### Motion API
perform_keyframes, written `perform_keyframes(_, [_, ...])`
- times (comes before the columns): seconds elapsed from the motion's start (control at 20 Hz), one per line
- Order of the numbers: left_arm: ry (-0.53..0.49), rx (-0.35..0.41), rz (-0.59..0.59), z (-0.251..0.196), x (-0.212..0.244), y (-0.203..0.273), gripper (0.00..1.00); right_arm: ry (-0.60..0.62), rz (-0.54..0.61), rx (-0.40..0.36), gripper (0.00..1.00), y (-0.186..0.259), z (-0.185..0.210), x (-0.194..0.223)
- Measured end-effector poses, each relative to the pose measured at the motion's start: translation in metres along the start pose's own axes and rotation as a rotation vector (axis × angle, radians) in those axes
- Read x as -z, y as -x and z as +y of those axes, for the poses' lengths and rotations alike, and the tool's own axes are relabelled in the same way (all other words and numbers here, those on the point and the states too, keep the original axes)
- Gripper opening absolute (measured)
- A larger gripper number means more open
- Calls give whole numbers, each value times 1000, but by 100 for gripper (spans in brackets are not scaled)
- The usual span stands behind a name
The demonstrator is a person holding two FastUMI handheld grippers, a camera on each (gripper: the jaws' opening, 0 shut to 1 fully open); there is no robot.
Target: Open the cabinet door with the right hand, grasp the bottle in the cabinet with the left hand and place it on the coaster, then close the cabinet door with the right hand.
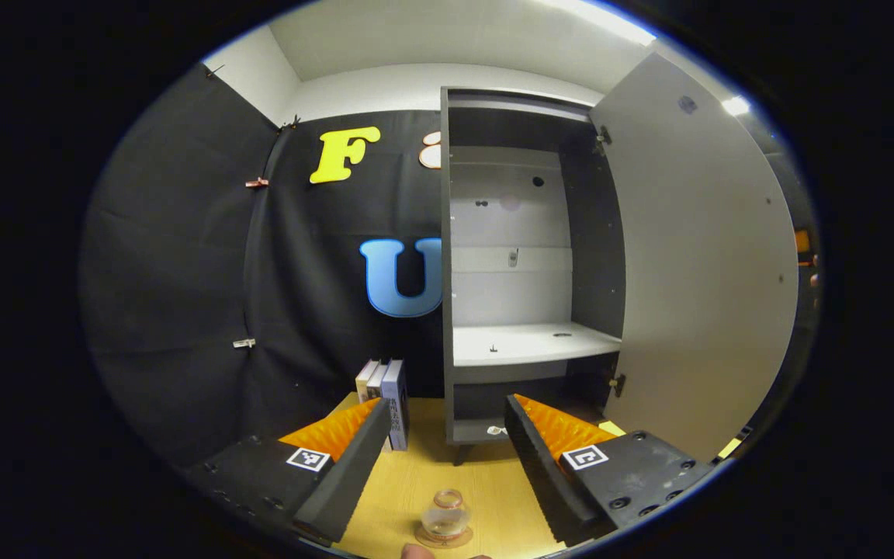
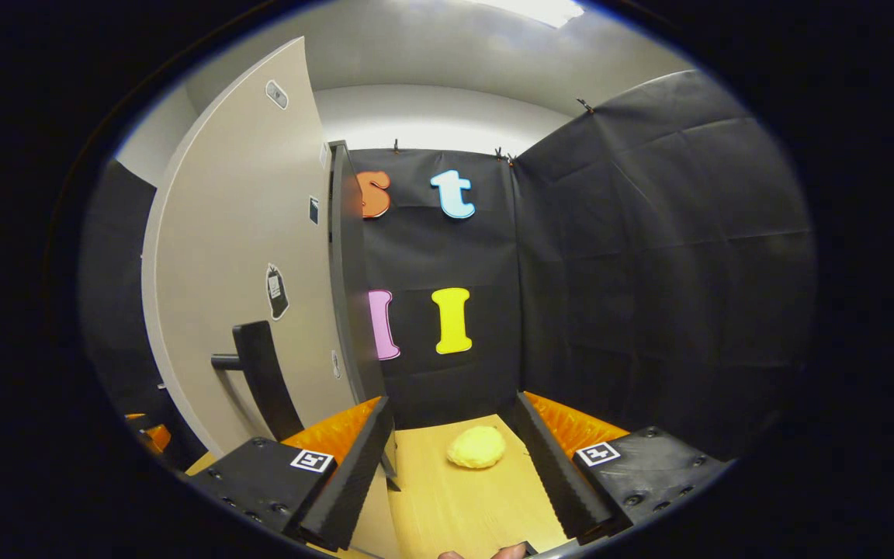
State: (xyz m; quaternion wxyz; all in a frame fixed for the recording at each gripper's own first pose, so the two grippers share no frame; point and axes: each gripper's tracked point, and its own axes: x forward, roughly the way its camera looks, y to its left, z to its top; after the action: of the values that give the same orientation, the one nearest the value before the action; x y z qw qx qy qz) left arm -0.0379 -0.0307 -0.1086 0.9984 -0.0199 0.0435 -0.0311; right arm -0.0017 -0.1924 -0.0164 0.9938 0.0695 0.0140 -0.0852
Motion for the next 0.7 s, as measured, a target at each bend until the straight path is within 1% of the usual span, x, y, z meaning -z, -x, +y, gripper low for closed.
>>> perform_keyframes(0.1, [49, 2, -19, -1, -25, -1, 92, -13, -1, -9, 97, 1, 2, -2])
perform_keyframes(0.2, [61, -3, -31, 1, -42, -1, 93, -25, 3, -20, 97, 1, 6, -2])
perform_keyframes(0.3, [66, 2, -40, 3, -49, 1, 93, -22, 11, -27, 97, 0, 10, -1])
perform_keyframes(0.45, [63, 19, -37, 5, -49, 5, 92, -20, 8, -25, 97, 1, 10, -2])
perform_keyframes(0.5, [55, 18, -34, 8, -48, 7, 92, -22, 9, -21, 97, 1, 10, -1])
perform_keyframes(0.55, [45, 12, -32, 12, -48, 8, 95, -20, 7, -13, 97, 2, 10, -2])
perform_keyframes(0.7, [26, 7, -31, 19, -48, 10, 95, -2, 2, -4, 97, 4, 14, -2])
